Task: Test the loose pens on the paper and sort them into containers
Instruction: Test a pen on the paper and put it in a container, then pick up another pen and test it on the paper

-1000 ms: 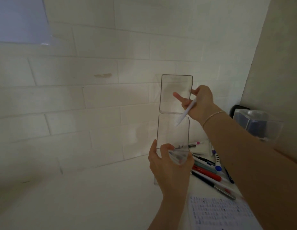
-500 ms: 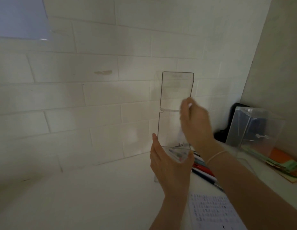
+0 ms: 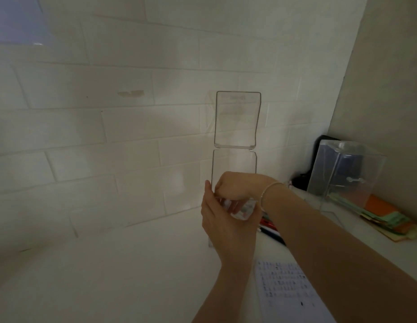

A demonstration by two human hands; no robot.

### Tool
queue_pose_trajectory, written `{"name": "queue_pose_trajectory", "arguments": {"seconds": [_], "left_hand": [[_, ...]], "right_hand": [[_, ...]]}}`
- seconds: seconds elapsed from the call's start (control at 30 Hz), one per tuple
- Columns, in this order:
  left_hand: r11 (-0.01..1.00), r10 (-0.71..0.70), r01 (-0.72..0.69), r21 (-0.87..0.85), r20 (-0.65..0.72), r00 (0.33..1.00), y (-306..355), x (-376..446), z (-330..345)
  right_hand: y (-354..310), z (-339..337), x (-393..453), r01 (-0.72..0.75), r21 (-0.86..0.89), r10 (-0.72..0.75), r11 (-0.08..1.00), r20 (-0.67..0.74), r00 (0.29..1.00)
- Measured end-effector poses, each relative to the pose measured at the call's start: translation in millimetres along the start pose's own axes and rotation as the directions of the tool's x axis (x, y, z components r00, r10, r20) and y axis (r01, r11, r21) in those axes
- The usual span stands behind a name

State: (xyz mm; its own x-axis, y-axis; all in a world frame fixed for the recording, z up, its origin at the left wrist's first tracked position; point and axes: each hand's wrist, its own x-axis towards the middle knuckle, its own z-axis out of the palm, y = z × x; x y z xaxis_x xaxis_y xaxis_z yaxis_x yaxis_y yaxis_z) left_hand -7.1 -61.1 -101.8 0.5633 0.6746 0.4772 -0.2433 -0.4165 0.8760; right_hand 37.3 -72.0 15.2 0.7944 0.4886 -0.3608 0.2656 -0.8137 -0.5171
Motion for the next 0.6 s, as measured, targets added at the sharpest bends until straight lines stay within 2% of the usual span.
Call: {"name": "queue_pose_trajectory", "arguments": {"seconds": [0.07, 0.13, 0.2, 0.23, 0.27, 0.33, 0.37, 0.4, 0.43, 0.47, 0.53, 0.6], "left_hand": [[1.0, 0.004, -0.004, -0.006, 0.003, 1.0, 0.1, 0.7, 0.3], [1.0, 0.015, -0.015, -0.012, 0.004, 1.0, 1.7, 0.3, 0.1], [1.0, 0.023, -0.023, 0.001, -0.002, 1.0, 0.8, -0.2, -0.4], [1.0, 0.025, -0.025, 0.014, -0.008, 1.0, 0.3, -0.3, -0.2], [0.999, 0.027, -0.027, 0.025, -0.011, 1.0, -0.7, -0.5, -0.2], [0.999, 0.036, -0.036, 0.031, -0.001, 0.999, -1.4, -0.6, -1.3], [0.998, 0.045, -0.045, 0.031, 0.009, 0.999, -2.0, -0.6, -2.2], [0.998, 0.058, -0.058, 0.038, 0.018, 0.998, -2.4, -0.9, -3.3], [0.996, 0.068, -0.069, 0.053, 0.026, 0.997, -2.8, -1.2, -4.2], [0.994, 0.07, -0.072, 0.08, 0.031, 0.997, -2.5, -1.5, -5.6], [0.983, 0.116, -0.116, 0.139, 0.005, 0.993, 1.3, -3.5, -9.2], [0.938, 0.327, -0.316, 0.145, -0.061, 0.943, 8.6, -7.5, -12.5]], "right_hand": [[-0.8, 0.3, -1.3, 0.004, -0.027, -0.003, 1.0, 0.025, 1.0], [3.0, -2.2, -1.6, 0.069, -0.063, -0.072, 0.996, -0.039, 0.997], [11.4, -7.0, -5.3, 0.188, -0.017, -0.187, 0.982, -0.227, 0.956], [16.3, -11.0, -10.8, 0.274, 0.045, -0.239, 0.961, -0.368, 0.899], [22.2, -15.0, -18.4, 0.371, 0.096, -0.264, 0.924, -0.543, 0.797], [38.1, -24.4, -33.7, 0.556, 0.124, -0.188, 0.822, -0.862, 0.47], [48.6, -28.3, -39.4, 0.612, 0.138, -0.103, 0.779, -0.934, 0.343], [61.1, -30.4, -41.4, 0.628, 0.172, -0.016, 0.758, -0.959, 0.283], [74.9, -30.4, -40.9, 0.604, 0.214, 0.051, 0.768, -0.96, 0.276], [89.9, -29.2, -37.1, 0.536, 0.252, 0.087, 0.806, -0.946, 0.313], [119.2, -21.9, -30.7, 0.313, 0.288, 0.108, 0.905, -0.867, 0.487], [144.4, -6.5, -23.7, 0.034, 0.18, 0.102, 0.983, -0.691, 0.715]]}}
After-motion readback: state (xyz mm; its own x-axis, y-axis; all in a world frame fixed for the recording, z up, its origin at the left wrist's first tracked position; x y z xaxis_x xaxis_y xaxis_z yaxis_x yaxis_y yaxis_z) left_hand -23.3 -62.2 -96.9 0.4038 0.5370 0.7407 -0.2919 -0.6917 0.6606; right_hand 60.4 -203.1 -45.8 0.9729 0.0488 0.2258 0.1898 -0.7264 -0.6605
